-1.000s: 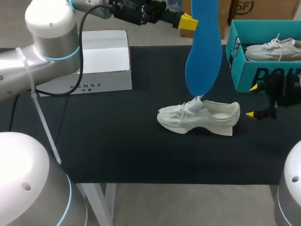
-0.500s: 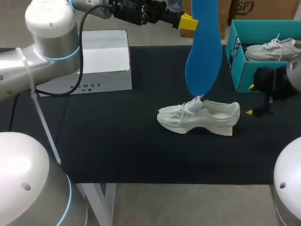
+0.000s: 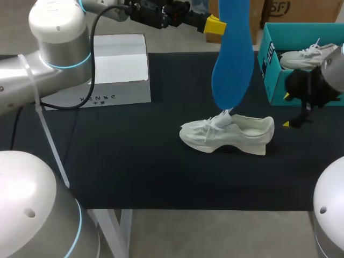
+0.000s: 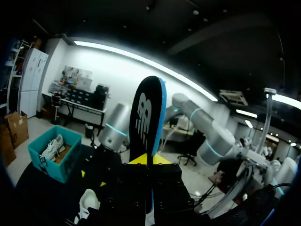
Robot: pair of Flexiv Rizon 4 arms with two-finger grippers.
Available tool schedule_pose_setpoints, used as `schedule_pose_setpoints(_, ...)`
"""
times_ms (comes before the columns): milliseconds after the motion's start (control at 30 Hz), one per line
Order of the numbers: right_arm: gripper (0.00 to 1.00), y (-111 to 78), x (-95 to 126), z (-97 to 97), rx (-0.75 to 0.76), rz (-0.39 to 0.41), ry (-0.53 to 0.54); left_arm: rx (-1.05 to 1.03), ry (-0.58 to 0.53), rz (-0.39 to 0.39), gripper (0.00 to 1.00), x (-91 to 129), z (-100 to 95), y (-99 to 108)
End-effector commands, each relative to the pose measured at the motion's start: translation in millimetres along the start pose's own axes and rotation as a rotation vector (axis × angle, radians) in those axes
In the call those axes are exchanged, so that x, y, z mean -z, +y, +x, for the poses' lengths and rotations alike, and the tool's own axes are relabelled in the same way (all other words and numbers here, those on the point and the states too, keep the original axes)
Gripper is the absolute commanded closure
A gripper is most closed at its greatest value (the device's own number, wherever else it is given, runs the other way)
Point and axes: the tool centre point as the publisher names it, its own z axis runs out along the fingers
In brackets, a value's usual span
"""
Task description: Take the shoe out of the shoebox, open the shoe tongue, remove and reinsert the insole, then place the shoe into the shoebox
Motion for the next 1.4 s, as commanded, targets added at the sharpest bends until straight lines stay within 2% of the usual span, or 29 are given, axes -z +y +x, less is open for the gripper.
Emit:
schedule_pose_setpoints(33,0.0,2.7,-0.2,-0.9,-0.002,0.048,0.001,0.0,0.0,0.0,1.0,-0.2,0.2,0.0)
schedule_pose_setpoints(133,0.0,2.7,-0.2,-0.9,-0.002,0.048,0.001,-0.004,-0.002,-0.004,1.0,-1.2,2.5,-1.3)
schedule_pose_setpoints(400,0.0,2.7,-0.2,-0.9,-0.002,0.048,0.001,-0.064,0.034,-0.011,1.0,-12.7,27.5,-18.0)
schedule_pose_setpoints(667,0.0,2.7,-0.2,-0.9,-0.002,0.048,0.001,-0.015,-0.013,-0.01,1.0,2.9,16.3,-7.5)
schedule_pose_setpoints(733,0.0,2.7,-0.2,-0.9,-0.002,0.048,0.001,-0.006,0.018,-0.016,1.0,3.3,15.7,-6.9)
schedule_pose_setpoints(1200,0.0,2.7,-0.2,-0.9,-0.002,0.048,0.001,-0.006,0.009,-0.029,1.0,1.9,16.8,-7.2)
schedule_pose_setpoints(1400,0.0,29.3,-5.9,-1.7,-0.031,0.032,0.015,-0.006,0.009,-0.029,1.0,1.9,16.8,-7.2)
